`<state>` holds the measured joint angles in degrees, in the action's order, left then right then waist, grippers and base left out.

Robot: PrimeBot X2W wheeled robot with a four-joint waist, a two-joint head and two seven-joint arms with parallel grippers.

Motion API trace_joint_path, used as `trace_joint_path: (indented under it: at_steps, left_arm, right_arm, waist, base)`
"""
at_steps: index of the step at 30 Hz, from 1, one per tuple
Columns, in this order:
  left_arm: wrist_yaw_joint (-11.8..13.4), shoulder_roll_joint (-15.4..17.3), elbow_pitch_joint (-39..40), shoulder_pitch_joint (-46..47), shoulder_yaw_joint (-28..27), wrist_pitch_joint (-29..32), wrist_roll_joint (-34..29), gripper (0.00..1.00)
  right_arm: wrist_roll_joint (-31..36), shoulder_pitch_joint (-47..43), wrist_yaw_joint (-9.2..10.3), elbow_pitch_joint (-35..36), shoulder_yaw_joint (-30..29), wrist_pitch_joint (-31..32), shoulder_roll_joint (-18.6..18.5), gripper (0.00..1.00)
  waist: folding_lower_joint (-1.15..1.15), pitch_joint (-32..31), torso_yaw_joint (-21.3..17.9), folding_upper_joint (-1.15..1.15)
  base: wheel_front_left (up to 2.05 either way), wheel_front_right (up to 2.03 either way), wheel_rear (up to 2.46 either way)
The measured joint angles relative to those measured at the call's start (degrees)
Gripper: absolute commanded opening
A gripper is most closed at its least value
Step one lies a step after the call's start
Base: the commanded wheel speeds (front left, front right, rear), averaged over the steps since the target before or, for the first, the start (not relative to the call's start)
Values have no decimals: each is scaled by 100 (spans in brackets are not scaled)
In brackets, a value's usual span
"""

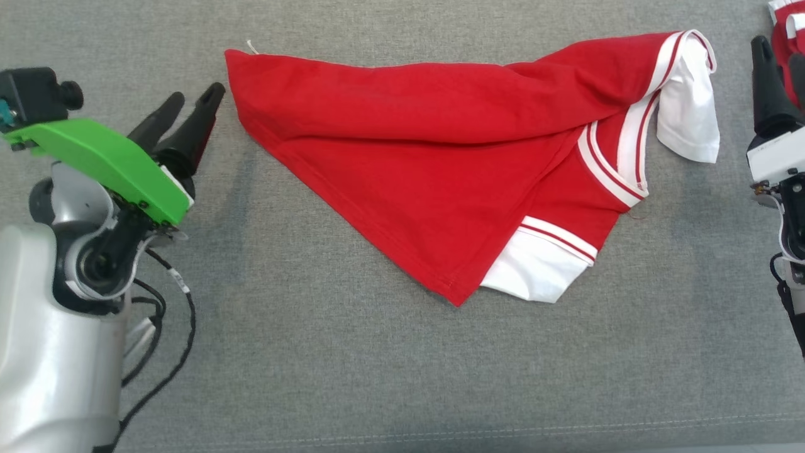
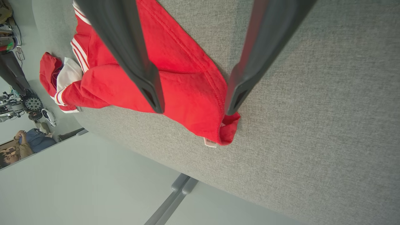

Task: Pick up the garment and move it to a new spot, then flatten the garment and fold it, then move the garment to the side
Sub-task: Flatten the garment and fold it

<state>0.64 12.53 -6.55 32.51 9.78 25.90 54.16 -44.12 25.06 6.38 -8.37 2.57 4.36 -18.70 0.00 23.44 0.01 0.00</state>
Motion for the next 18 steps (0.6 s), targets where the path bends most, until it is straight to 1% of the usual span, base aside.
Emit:
trace_joint_path:
  at_steps: [3, 5, 7, 9, 11, 13, 17, 18]
  left_arm:
    - [-60, -307, 268, -338, 45, -253, 22, 100]
    - [-133, -458, 430, -582, 215, -441, -12, 100]
    - [-176, -476, 579, -769, 412, -615, -224, 100]
    - [-243, -520, 704, -900, 615, -705, -347, 100]
    - [-331, -605, 772, -985, 895, -801, -525, 100]
    - [-404, -616, 872, -1049, 1210, -839, -815, 100]
    - [-467, -661, 945, -1095, 1677, -910, -1161, 100]
    - [-467, -661, 945, -1095, 1677, -910, -1161, 100]
  right_arm:
    - [301, -253, -1, 114, 54, -198, -115, 100]
    - [476, -431, -1, 203, 109, -367, -142, 100]
    - [724, -607, -1, 286, 186, -511, -219, 100]
    - [800, -757, 2, 349, 186, -614, -229, 100]
    - [831, -873, 2, 381, 193, -716, -162, 100]
    - [832, -972, 3, 401, 260, -771, -54, 100]
    - [891, -1179, 10, 401, 355, -845, 65, 100]
    - [891, -1179, 10, 401, 355, -845, 65, 100]
  waist:
    - [0, -85, 87, 0]
    - [0, -141, 126, 0]
    - [0, -189, 156, 0]
    - [0, -226, 174, 0]
    - [0, -244, 170, 0]
    - [0, -251, 137, 0]
    - [0, -250, 35, 0]
    - [0, -250, 35, 0]
  base:
    - [0, 0, 0]
    - [0, 0, 0]
    - [0, 0, 0]
    - [0, 0, 0]
    - [0, 0, 0]
    - [0, 0, 0]
    - [0, 0, 0]
    - [0, 0, 0]
